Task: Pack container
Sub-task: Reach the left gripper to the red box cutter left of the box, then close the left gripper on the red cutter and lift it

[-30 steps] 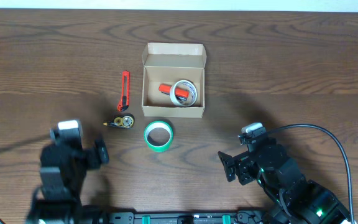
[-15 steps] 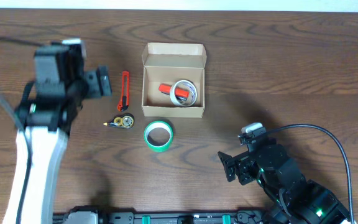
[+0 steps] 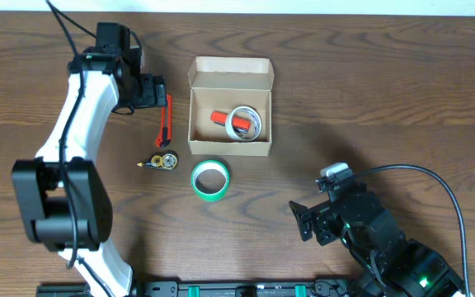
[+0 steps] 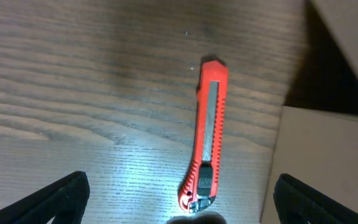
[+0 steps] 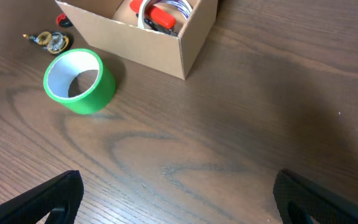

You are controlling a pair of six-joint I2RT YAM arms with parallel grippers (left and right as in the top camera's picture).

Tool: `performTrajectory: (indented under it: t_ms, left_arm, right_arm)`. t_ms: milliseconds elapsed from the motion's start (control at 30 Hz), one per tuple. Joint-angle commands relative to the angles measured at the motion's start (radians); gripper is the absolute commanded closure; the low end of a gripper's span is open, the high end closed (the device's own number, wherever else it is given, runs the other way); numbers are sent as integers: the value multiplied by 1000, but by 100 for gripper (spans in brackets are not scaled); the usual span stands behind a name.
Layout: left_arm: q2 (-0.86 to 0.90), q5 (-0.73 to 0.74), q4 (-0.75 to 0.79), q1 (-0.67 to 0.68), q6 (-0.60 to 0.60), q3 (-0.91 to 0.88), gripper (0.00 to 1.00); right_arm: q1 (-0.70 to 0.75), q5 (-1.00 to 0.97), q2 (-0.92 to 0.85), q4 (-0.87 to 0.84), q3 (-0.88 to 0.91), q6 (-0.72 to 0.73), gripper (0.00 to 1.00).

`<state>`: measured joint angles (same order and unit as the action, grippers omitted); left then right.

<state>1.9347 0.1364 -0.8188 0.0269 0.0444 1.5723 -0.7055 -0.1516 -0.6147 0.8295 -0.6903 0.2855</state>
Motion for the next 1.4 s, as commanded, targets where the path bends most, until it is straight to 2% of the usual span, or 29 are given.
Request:
performTrajectory:
  t_ms: [0, 467, 1200, 1233, 1367]
  left_arm:
    - [61, 5, -33, 13, -29, 80, 4]
    - [213, 3, -72, 41, -37, 137, 4]
    - [299, 2, -109, 80, -37, 138, 0]
    - [301, 2, -112, 80, -37, 138, 5]
    - [304, -15, -124, 84, -29, 138, 11]
  right_arm:
    - [-16, -9, 0, 1, 0, 17, 1]
    - [-16, -9, 0, 1, 0, 17, 1]
    - [-16, -9, 0, 1, 0, 17, 1]
    - [-16, -9, 0, 1, 0, 17, 1]
    - [-16, -9, 0, 1, 0, 17, 1]
